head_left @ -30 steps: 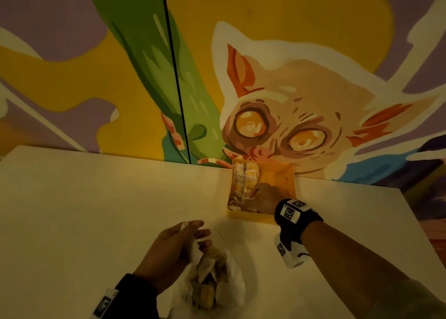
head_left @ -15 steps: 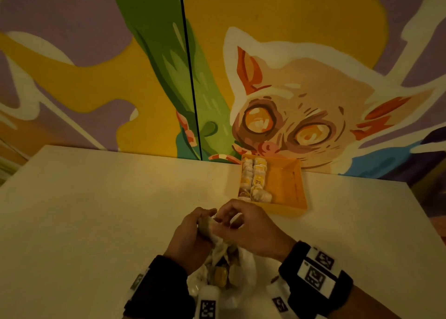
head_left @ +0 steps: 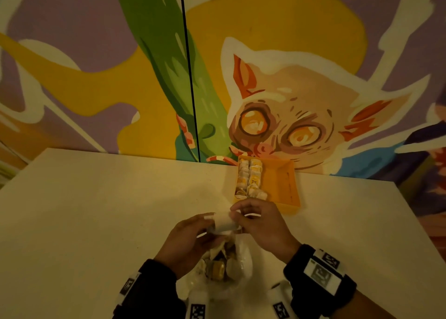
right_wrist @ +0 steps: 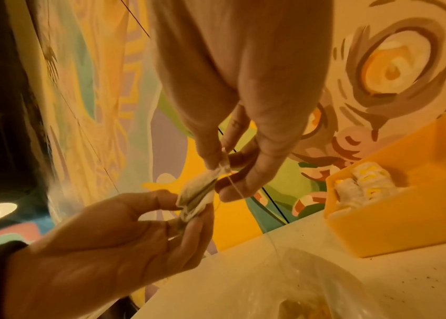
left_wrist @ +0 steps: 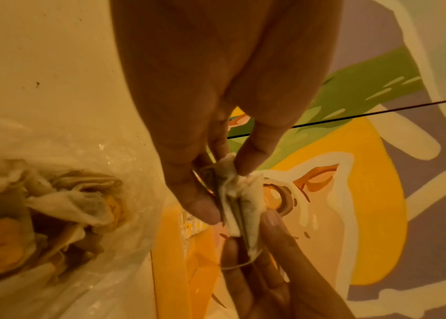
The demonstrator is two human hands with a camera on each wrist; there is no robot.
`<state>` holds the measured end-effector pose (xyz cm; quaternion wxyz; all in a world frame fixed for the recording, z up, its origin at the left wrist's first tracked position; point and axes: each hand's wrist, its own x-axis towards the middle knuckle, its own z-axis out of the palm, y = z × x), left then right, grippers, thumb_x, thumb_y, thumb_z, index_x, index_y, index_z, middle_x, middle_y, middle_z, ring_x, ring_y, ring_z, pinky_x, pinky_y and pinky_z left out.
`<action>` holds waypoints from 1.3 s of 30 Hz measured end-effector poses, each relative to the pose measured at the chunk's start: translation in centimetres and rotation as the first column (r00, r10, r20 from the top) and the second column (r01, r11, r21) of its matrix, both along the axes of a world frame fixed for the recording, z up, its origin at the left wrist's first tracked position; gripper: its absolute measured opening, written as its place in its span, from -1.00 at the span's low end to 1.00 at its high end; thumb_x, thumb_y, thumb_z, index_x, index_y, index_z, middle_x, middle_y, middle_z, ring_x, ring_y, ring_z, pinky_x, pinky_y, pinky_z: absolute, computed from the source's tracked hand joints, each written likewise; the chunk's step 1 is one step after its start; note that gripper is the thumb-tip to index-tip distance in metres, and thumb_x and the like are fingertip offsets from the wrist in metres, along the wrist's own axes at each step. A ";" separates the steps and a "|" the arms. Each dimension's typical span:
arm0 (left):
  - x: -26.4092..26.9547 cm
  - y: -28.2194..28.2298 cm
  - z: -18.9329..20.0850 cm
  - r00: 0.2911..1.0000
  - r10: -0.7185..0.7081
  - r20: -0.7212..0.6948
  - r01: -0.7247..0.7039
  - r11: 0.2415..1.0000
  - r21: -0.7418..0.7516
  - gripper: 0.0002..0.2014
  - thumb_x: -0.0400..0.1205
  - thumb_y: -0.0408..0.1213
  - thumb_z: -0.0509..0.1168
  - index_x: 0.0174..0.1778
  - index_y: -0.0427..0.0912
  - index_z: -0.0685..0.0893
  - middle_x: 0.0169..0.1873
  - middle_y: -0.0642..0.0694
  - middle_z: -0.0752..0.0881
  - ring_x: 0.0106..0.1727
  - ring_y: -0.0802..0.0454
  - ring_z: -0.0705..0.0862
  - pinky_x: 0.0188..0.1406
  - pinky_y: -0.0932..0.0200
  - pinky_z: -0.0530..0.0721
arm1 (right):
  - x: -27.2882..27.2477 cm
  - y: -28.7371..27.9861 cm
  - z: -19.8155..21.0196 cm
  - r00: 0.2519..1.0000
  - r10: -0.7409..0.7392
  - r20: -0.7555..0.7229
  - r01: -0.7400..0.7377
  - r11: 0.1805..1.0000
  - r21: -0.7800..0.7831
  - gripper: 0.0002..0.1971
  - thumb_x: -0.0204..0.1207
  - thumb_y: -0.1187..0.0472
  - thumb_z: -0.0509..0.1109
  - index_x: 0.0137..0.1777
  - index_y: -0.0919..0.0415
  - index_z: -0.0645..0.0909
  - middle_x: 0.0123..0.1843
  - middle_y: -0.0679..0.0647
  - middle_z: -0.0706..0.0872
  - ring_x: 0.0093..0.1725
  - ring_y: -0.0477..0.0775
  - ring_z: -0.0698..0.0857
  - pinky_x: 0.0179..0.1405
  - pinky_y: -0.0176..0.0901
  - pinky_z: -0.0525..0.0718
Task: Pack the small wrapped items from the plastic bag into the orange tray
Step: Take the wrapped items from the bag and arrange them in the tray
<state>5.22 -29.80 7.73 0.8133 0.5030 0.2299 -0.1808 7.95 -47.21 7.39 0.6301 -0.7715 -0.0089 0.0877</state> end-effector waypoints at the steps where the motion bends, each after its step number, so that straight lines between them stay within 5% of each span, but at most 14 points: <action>1: 0.0 0.0 -0.1 1.000 0.008 0.002 -0.008 1.000 0.029 -0.82 0.65 -0.48 0.27 0.10 -0.45 0.71 0.03 -0.40 0.74 -0.11 -0.26 0.81 0.10 -0.12 0.73 | -0.1 -0.2 0.2 1.000 -0.011 -0.020 0.012 0.999 0.031 -0.90 0.44 0.28 0.57 -0.20 0.05 0.80 -0.18 -0.05 0.78 -0.07 0.00 0.77 -0.22 0.19 0.82; 7: 0.2 0.4 -0.5 0.997 0.078 0.028 -0.081 0.987 0.136 -0.84 0.65 -0.46 0.30 0.07 -0.34 0.75 -0.03 -0.30 0.82 0.03 -0.27 0.78 -0.03 -0.06 0.78 | -0.5 -0.4 1.2 0.991 0.099 -0.085 -0.089 0.990 0.112 -0.93 0.47 0.33 0.53 -0.17 0.16 0.78 -0.09 0.19 0.71 -0.23 0.01 0.78 -0.35 -0.07 0.79; 11: 0.3 -0.2 0.0 0.998 0.010 0.055 -0.016 0.992 0.125 -0.80 0.69 -0.33 0.27 0.10 -0.26 0.79 0.04 -0.25 0.82 0.08 -0.26 0.78 0.06 -0.10 0.76 | -0.5 0.3 0.8 0.994 0.097 -0.058 -0.097 0.995 0.013 -0.92 0.46 0.26 0.56 -0.19 0.06 0.78 -0.18 0.03 0.75 -0.28 -0.12 0.75 -0.47 -0.23 0.71; 16: 0.1 -0.9 0.4 0.997 -0.040 0.066 0.039 0.999 0.027 -0.69 0.70 -0.16 0.25 0.11 -0.32 0.75 0.02 -0.31 0.81 0.09 -0.24 0.79 0.13 -0.10 0.75 | -0.3 0.7 0.1 0.999 -0.040 -0.021 0.040 0.999 -0.030 -0.91 0.49 0.28 0.53 -0.19 0.07 0.78 -0.21 -0.03 0.76 -0.28 -0.11 0.75 -0.48 -0.16 0.75; 21: -0.2 -1.4 0.1 0.979 -0.107 0.173 0.086 0.988 0.127 -0.77 0.56 -0.43 0.39 0.12 -0.35 0.77 0.03 -0.34 0.80 0.10 -0.24 0.79 0.22 -0.11 0.71 | -0.3 0.9 -0.7 0.994 -0.111 -0.015 0.110 0.992 -0.055 -0.95 0.49 0.25 0.53 -0.17 0.08 0.77 -0.16 0.02 0.77 -0.15 0.06 0.77 -0.35 0.17 0.82; 23: -0.2 -1.5 -0.1 0.977 -0.099 0.189 0.073 0.987 0.141 -0.77 0.57 -0.45 0.38 0.13 -0.36 0.76 0.03 -0.34 0.80 0.10 -0.23 0.79 0.25 -0.15 0.70 | -0.4 0.9 -0.6 0.991 -0.127 -0.031 0.124 0.990 -0.063 -0.95 0.47 0.16 0.56 -0.14 0.03 0.73 -0.16 -0.01 0.76 -0.13 0.05 0.77 -0.32 0.14 0.82; 26: 0.0 -1.6 -0.3 0.980 -0.070 0.187 0.051 0.993 0.108 -0.79 0.65 -0.42 0.30 0.16 -0.36 0.74 0.06 -0.30 0.81 0.12 -0.17 0.79 0.23 -0.11 0.71 | -0.4 0.8 -0.1 0.979 -0.111 -0.170 0.109 0.994 -0.024 -0.71 0.40 0.03 0.59 0.07 0.00 0.62 -0.04 0.03 0.69 -0.11 0.07 0.78 -0.32 -0.08 0.82; 30: 0.4 -1.7 -0.5 0.984 -0.046 0.174 0.032 0.996 0.081 -0.77 0.70 -0.38 0.23 0.19 -0.35 0.73 0.07 -0.27 0.80 0.14 -0.19 0.77 0.12 -0.05 0.76 | -0.3 0.5 0.0 0.972 -0.021 -0.234 0.046 0.993 0.106 -0.76 0.44 0.19 0.58 0.06 0.22 0.68 0.05 0.25 0.73 -0.17 0.06 0.80 -0.20 -0.02 0.83; 33: 0.4 -1.6 -1.0 0.965 -0.120 0.235 0.054 0.961 0.271 -0.82 0.67 -0.34 0.30 0.09 -0.23 0.80 -0.01 -0.17 0.83 0.07 -0.14 0.79 0.06 -0.04 0.78 | 0.0 -0.1 -0.3 0.987 -0.045 -0.156 0.058 0.995 0.082 -0.93 0.47 0.27 0.55 -0.09 0.21 0.72 -0.06 0.18 0.76 -0.23 -0.01 0.78 -0.26 -0.08 0.81; 36: 0.6 -0.9 -1.5 0.888 -0.313 0.337 0.072 0.818 0.570 -0.89 0.58 -0.34 0.43 -0.08 -0.08 0.84 -0.16 -0.04 0.85 -0.12 -0.03 0.81 -0.13 0.12 0.78 | 0.7 -0.7 -0.3 0.999 -0.008 -0.047 0.008 1.000 -0.010 -0.96 0.46 0.22 0.57 -0.15 0.12 0.76 -0.19 0.02 0.77 -0.27 -0.12 0.74 -0.36 -0.20 0.75; 39: 0.9 -0.6 -1.3 0.798 -0.483 0.360 0.102 0.698 0.709 -0.90 0.58 -0.31 0.44 -0.10 -0.04 0.85 -0.23 0.06 0.84 -0.21 0.11 0.79 -0.18 0.31 0.71 | 1.2 -1.0 -0.4 0.998 0.055 0.038 -0.052 0.997 -0.055 -0.94 0.44 0.17 0.58 -0.12 0.10 0.78 -0.22 -0.05 0.77 -0.22 -0.11 0.73 -0.29 -0.26 0.69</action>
